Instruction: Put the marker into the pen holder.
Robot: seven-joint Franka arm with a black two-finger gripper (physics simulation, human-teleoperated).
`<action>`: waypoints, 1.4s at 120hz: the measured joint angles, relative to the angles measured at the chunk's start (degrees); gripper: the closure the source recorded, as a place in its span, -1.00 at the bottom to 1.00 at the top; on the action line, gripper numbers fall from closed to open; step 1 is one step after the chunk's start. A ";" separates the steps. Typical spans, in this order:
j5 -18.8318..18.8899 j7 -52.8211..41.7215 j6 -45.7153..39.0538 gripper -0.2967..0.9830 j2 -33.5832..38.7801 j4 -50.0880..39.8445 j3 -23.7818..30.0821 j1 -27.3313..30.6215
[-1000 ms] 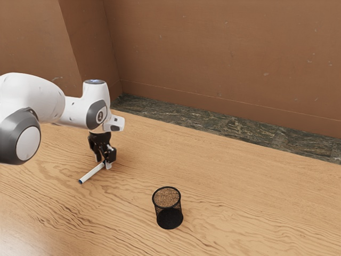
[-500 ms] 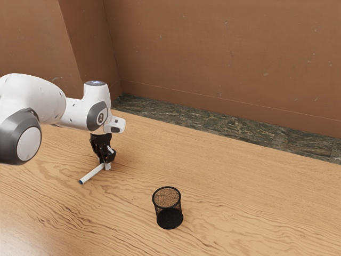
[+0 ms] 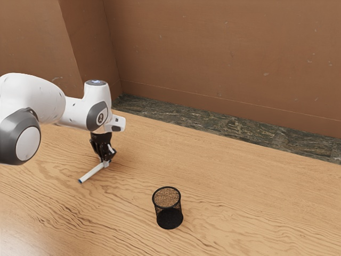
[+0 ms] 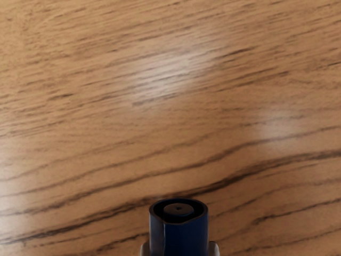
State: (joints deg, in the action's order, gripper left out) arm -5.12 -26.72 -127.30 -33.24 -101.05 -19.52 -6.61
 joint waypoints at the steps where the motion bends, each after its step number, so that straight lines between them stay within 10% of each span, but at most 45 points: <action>1: -0.08 -0.04 0.01 0.69 0.00 0.00 0.00 -0.01; 99: -9.27 -1.57 0.08 0.69 29.11 -13.71 0.69 -24.77; 168: -13.97 -3.69 -9.60 0.69 32.79 -21.31 0.21 -38.39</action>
State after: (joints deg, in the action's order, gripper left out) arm -19.09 -30.41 -136.90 -0.45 -122.36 -19.30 -45.00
